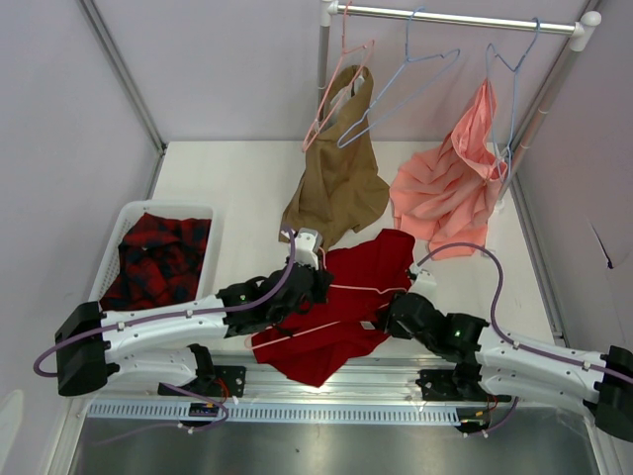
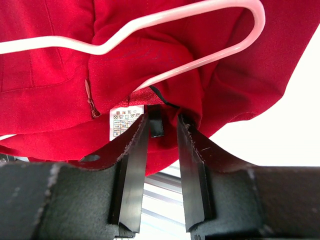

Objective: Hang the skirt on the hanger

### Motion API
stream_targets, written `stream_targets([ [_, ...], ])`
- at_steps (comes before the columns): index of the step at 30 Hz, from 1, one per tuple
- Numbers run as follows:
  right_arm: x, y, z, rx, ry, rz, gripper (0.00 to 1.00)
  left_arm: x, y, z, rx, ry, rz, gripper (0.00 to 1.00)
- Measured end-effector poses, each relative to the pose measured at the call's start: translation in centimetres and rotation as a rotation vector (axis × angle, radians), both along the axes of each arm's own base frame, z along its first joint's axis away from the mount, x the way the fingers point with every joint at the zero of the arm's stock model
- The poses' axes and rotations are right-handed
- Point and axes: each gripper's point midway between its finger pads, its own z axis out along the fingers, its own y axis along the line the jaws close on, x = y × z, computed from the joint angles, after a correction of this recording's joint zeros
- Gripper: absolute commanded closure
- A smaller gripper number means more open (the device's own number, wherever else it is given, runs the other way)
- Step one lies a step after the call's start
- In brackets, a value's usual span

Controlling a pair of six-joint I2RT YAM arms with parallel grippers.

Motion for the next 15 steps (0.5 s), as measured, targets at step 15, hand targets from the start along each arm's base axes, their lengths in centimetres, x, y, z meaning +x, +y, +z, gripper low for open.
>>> stream_targets([
  [15,0.72,0.92,-0.69,-0.035,-0.015,0.028,0.65,0.11,-0.24,0.1,0.002,0.001,0.0,1.0],
])
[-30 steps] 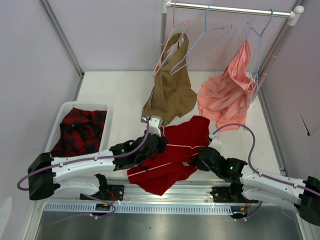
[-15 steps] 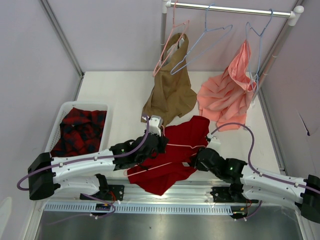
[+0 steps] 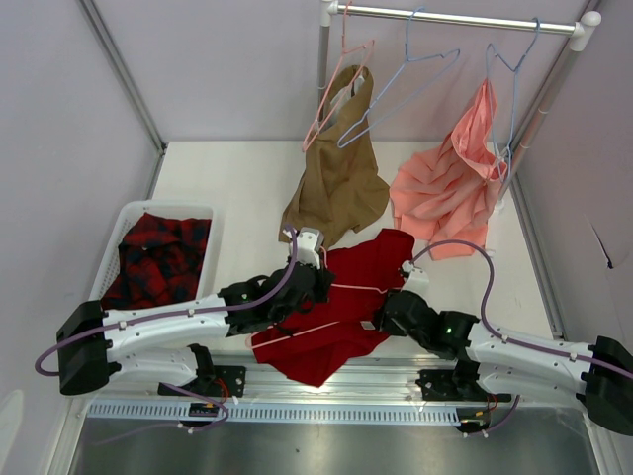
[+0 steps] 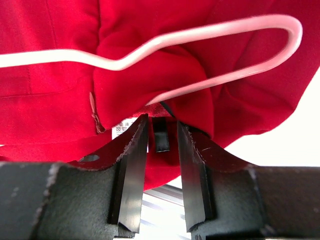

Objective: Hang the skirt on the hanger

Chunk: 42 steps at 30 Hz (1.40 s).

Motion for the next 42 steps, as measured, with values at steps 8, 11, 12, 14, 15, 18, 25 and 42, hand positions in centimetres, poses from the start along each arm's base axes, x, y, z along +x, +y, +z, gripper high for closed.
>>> stream_targets([
  [8,0.3,0.4,0.4,0.013,-0.022,0.014,0.65,0.0,-0.1,0.0,0.0,0.0,0.0,1.0],
  [11,0.4,0.3,0.4,0.01,-0.026,0.008,0.65,0.0,-0.1,-0.1,0.003,0.001,0.0,1.0],
  [12,0.4,0.3,0.4,0.009,-0.026,0.005,0.65,0.0,-0.1,-0.1,0.003,0.001,0.0,1.0],
  [14,0.5,0.2,0.4,0.009,-0.026,0.002,0.65,0.0,-0.1,-0.1,0.002,0.001,0.0,1.0],
  [15,0.5,0.2,0.4,0.007,-0.027,-0.002,0.66,0.0,-0.1,0.0,0.002,0.001,0.0,1.0],
  [18,0.5,-0.1,0.3,-0.001,-0.026,-0.014,0.65,0.0,-0.1,0.0,0.001,0.001,0.0,1.0],
  [25,0.3,-0.9,0.3,0.001,-0.025,-0.037,0.66,0.0,-0.1,0.0,0.001,0.001,0.0,1.0],
  [42,-0.4,-1.5,-1.0,-0.021,0.007,-0.047,0.69,0.0,-0.2,-0.2,0.005,0.005,-0.004,1.0],
])
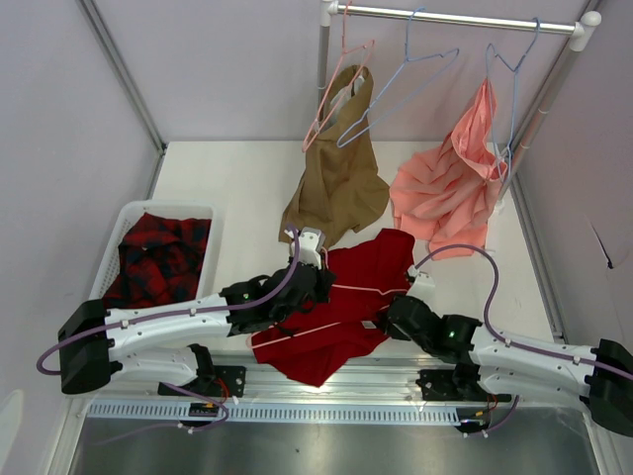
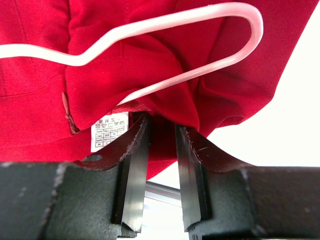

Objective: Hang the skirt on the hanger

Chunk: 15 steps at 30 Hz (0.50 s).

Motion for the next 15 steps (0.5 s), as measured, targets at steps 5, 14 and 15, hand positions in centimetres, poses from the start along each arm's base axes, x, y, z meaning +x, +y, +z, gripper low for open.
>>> stream_targets([
  [5,-0.08,0.05,-0.37,-0.012,0.007,0.0,0.69,0.02,-0.06,0.14,-0.003,-0.001,0.0,1.0],
  [14,0.11,-0.01,-0.52,-0.026,-0.005,-0.007,0.78,0.13,-0.3,0.32,-0.004,-0.002,0.0,1.0],
  [15,0.16,-0.04,-0.5,-0.027,-0.007,-0.009,0.8,0.14,-0.33,0.34,-0.004,-0.002,0.0,1.0],
])
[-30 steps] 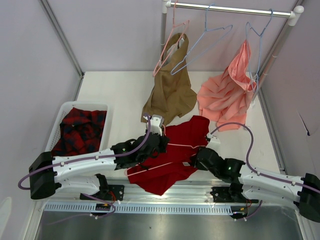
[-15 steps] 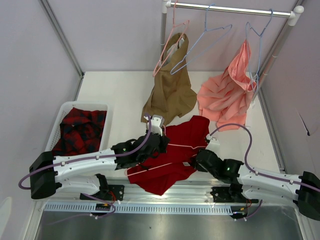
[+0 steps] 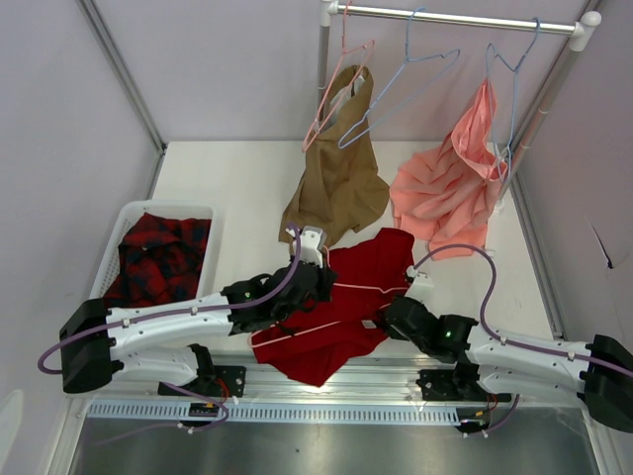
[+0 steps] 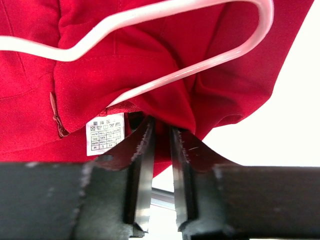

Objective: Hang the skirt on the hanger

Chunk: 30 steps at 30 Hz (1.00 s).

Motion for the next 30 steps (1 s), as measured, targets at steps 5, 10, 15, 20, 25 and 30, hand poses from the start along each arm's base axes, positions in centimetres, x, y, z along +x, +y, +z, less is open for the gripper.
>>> stream_targets([
  [5,0.3,-0.1,0.4,0.01,-0.019,-0.008,0.84,0.0,0.0,0.0,0.001,0.0,0.0,1.0],
  [10,0.2,-0.3,0.4,0.031,-0.031,-0.008,0.94,0.0,0.0,0.0,0.0,0.0,0.0,1.0],
  [15,0.3,-0.3,0.8,0.06,-0.045,-0.012,1.0,0.0,0.0,0.0,0.0,0.0,0.0,1.0],
  [20,0.5,-0.3,1.7,0.109,-0.071,-0.021,1.0,0.0,0.0,0.0,0.001,0.0,0.0,1.0],
  [25,0.6,-0.5,2.0,0.129,-0.076,-0.031,0.96,0.0,0.0,0.0,0.0,-0.001,0.0,1.0],
  [30,0.6,-0.7,1.4,0.105,-0.06,-0.033,0.8,0.1,-0.1,0.3,-0.005,-0.002,0.0,1.0],
])
